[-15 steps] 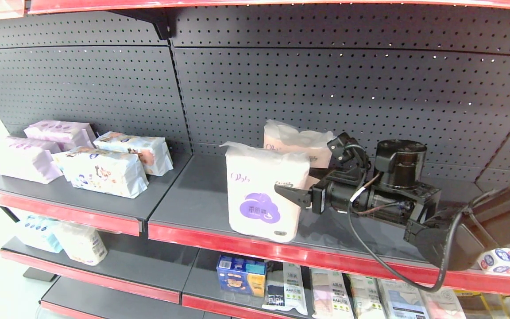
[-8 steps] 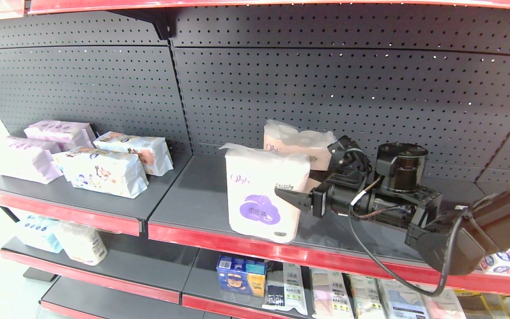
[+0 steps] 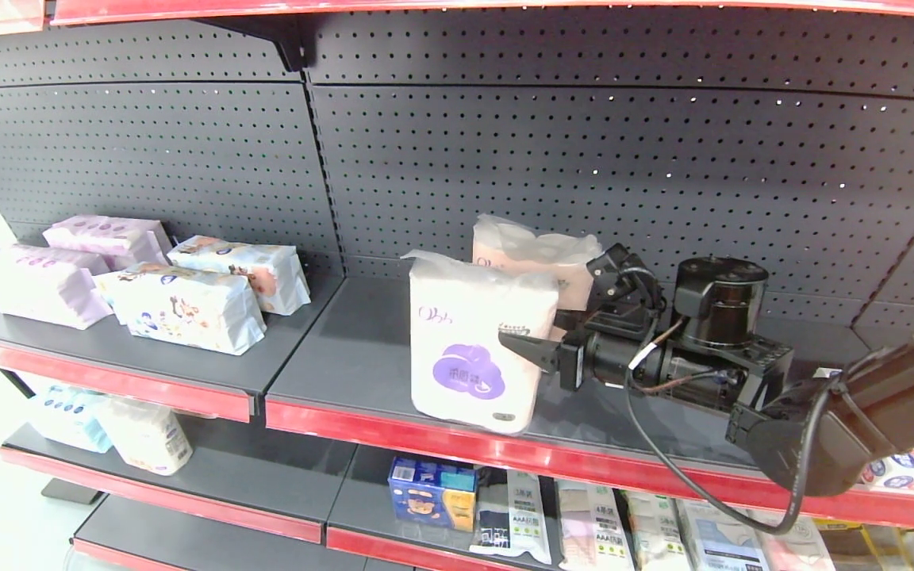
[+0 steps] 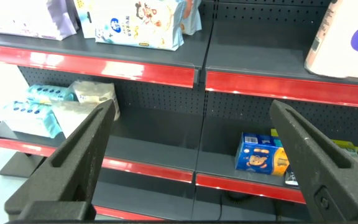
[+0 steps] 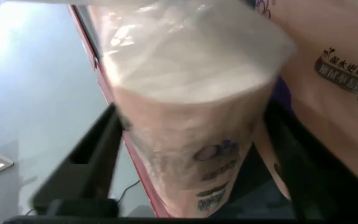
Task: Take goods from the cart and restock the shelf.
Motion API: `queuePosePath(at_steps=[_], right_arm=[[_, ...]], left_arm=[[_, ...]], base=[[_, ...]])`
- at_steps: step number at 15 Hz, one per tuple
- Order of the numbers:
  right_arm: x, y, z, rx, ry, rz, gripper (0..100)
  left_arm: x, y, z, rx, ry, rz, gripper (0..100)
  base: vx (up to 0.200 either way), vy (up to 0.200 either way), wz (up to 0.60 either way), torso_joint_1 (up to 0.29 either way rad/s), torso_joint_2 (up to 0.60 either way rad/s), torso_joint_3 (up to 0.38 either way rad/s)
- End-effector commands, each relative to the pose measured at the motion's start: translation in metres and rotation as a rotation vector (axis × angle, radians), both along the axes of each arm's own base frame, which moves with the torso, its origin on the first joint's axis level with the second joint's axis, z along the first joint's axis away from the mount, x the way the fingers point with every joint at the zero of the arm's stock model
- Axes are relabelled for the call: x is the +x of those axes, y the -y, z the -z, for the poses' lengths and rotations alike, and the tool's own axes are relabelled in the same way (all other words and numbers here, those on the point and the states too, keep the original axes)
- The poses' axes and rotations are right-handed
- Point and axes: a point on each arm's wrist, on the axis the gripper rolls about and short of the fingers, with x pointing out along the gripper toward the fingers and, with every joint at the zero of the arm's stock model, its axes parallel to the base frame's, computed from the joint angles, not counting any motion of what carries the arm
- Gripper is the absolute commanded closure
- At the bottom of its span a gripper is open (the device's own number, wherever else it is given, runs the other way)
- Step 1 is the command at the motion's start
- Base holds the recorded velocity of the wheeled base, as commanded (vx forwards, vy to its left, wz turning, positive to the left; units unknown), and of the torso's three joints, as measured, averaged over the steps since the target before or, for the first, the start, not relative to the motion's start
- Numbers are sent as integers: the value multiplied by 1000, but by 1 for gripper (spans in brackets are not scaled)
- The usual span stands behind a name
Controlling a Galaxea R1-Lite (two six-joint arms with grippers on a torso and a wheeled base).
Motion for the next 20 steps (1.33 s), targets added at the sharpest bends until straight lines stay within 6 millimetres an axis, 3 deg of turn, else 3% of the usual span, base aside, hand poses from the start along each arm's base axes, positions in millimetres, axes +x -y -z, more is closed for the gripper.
queuePosePath(at_steps=[1, 20], right_arm=[[0, 0, 0, -1, 0, 1, 100], [-5, 12, -7, -9, 27, 16, 100]], left_arm=[[0, 0, 0, 0, -2, -1, 0], [0, 0, 0, 0, -2, -1, 0]], base=[[0, 0, 0, 0, 0, 0], [0, 0, 0, 0, 0, 0]])
